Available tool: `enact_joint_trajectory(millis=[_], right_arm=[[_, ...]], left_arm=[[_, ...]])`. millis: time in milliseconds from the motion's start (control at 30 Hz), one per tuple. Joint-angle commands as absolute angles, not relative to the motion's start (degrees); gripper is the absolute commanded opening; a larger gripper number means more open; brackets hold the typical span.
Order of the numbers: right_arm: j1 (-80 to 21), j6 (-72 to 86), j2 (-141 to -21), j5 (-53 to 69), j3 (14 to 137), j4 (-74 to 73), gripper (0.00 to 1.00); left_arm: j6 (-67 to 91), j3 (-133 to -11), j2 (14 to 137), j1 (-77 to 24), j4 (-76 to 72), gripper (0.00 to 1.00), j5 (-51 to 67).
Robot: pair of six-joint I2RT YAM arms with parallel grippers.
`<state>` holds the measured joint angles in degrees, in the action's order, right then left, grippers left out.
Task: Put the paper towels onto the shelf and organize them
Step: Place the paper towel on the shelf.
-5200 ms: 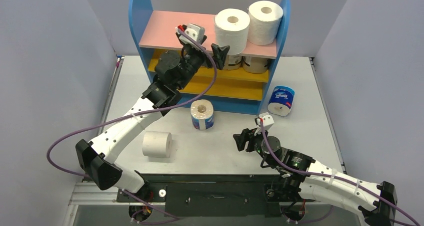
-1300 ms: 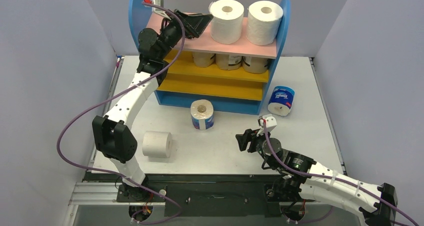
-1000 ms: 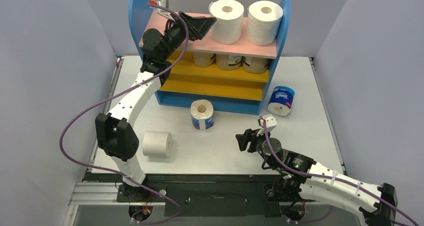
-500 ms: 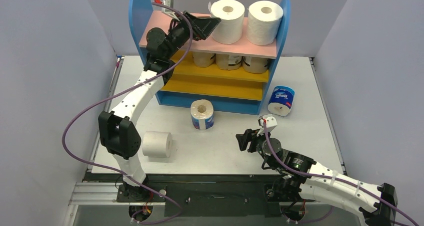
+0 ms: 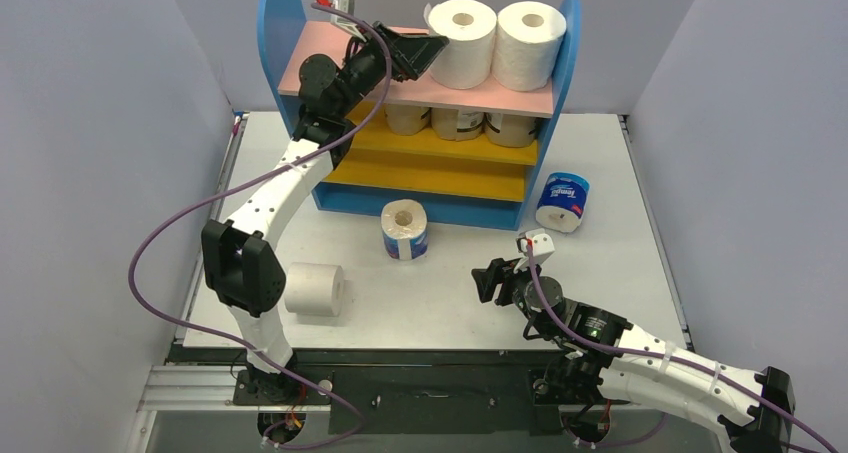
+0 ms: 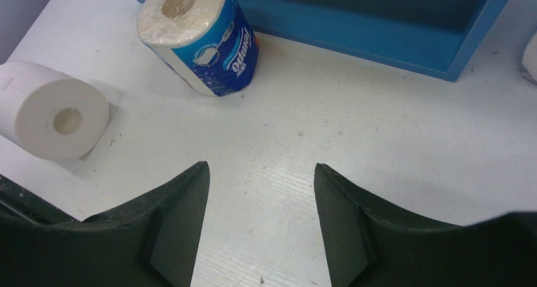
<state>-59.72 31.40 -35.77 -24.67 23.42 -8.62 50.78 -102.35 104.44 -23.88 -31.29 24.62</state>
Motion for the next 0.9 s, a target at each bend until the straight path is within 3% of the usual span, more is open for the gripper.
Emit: enact_joint_trajectory(millis=[0, 500, 867], right_arm=[[-60.3, 31.9, -35.2, -26.0, 23.2, -7.5, 0.57], [-60.3, 31.9, -35.0, -26.0, 23.3, -7.5, 0.57], [-60.3, 31.6, -36.2, -25.3, 23.3, -6.2, 0.57]], left_arm=[[50.6, -105.7, 104.7, -24.7, -32.0, 1.0, 26.2], [48.8, -104.6, 102.5, -23.8, -31.3, 0.99, 24.2], [35.3, -97.3, 87.5, -21.4, -27.1, 0.96, 12.2]])
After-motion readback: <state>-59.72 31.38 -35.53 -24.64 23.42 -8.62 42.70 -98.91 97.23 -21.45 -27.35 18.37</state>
